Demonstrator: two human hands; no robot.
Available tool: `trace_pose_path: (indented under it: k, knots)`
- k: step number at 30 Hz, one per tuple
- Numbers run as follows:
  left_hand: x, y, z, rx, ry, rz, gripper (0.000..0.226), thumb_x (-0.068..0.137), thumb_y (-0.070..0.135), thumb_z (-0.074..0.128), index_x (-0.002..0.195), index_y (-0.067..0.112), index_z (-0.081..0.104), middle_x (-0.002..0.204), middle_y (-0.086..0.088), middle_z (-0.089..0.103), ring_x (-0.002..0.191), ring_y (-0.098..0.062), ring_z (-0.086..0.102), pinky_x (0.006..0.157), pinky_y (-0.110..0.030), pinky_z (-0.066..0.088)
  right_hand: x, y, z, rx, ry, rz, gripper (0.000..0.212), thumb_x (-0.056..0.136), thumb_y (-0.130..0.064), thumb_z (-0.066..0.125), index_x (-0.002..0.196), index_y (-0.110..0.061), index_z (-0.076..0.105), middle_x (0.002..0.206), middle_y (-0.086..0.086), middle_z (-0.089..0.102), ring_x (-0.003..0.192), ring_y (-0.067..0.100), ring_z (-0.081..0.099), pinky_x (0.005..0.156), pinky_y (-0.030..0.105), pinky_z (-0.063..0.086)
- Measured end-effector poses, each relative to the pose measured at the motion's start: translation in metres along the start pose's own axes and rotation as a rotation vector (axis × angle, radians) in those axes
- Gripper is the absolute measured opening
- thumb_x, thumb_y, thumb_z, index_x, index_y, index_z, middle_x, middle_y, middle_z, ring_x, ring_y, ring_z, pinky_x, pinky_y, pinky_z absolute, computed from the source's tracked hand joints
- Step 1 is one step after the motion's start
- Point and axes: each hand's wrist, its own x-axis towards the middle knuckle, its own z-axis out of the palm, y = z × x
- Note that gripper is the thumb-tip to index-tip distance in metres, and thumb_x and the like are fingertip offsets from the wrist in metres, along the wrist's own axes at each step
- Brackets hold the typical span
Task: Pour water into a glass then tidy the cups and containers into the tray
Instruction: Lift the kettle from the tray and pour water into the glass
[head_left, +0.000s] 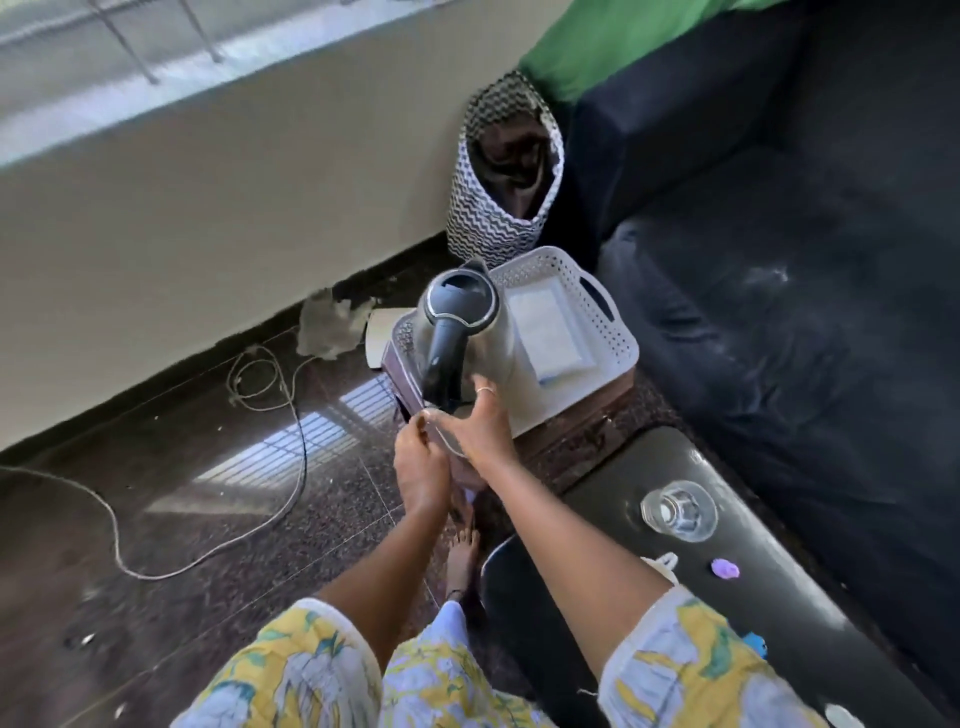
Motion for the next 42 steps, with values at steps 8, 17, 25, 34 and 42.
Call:
trace_pose_path:
  k: [8, 17, 25, 34, 42]
  knots:
    - [0.024, 0.008, -0.005, 0.014, -0.033, 0.057, 0.032, 0.091, 0.009, 0.046, 0.121, 0.004, 0.055, 0.121, -0.017, 0.058, 0.110, -0.032, 0.055, 0.093, -0.043, 0.044, 0.022, -0.027, 0.034, 0.313, 0.065, 0.291, 0.058, 0.065, -0.025, 0.086, 0.108, 0.002, 0.057, 0.106, 0.019, 0.068, 0.096, 0.028, 0.066, 0.085, 0.038, 0.054]
    - [0.025, 0.008, -0.003, 0.009, 0.032, 0.100, 0.044, 0.085, -0.006, 0.041, 0.122, 0.009, 0.059, 0.124, -0.011, 0.062, 0.113, -0.025, 0.056, 0.095, -0.030, 0.039, 0.031, -0.030, 0.027, 0.205, 0.132, 0.317, 0.032, 0.076, -0.010, 0.065, 0.102, 0.006, 0.054, 0.104, 0.024, 0.066, 0.095, 0.037, 0.062, 0.075, 0.035, 0.046]
    - [0.010, 0.024, 0.004, -0.033, 0.040, 0.183, 0.049, 0.084, -0.010, 0.036, 0.127, 0.008, 0.053, 0.128, -0.011, 0.058, 0.118, -0.023, 0.052, 0.103, -0.030, 0.036, 0.013, -0.050, -0.019, 0.274, 0.280, 0.178, 0.036, 0.061, -0.020, 0.060, 0.089, 0.002, 0.061, 0.081, 0.012, 0.064, 0.075, 0.031, 0.060, 0.060, 0.029, 0.043]
    - [-0.028, 0.045, 0.038, -0.045, 0.057, 0.293, 0.078, 0.084, 0.032, 0.062, 0.146, 0.013, 0.018, 0.153, -0.012, 0.022, 0.142, -0.023, 0.016, 0.115, -0.036, 0.014, -0.033, -0.043, -0.107, 0.246, 0.415, 0.051, 0.014, 0.047, -0.020, 0.055, 0.059, -0.019, 0.050, 0.050, -0.007, 0.049, 0.058, 0.021, 0.045, 0.057, 0.024, 0.036]
    - [-0.137, 0.060, 0.094, -0.127, -0.258, 0.457, 0.098, 0.067, 0.044, 0.073, 0.144, 0.010, 0.022, 0.150, -0.011, 0.025, 0.139, -0.026, 0.024, 0.116, -0.032, 0.017, -0.111, 0.010, -0.223, 0.032, 0.589, 0.074, 0.038, 0.044, -0.024, 0.052, 0.073, -0.005, 0.065, 0.058, 0.010, 0.059, 0.069, 0.036, 0.057, 0.062, 0.037, 0.045]
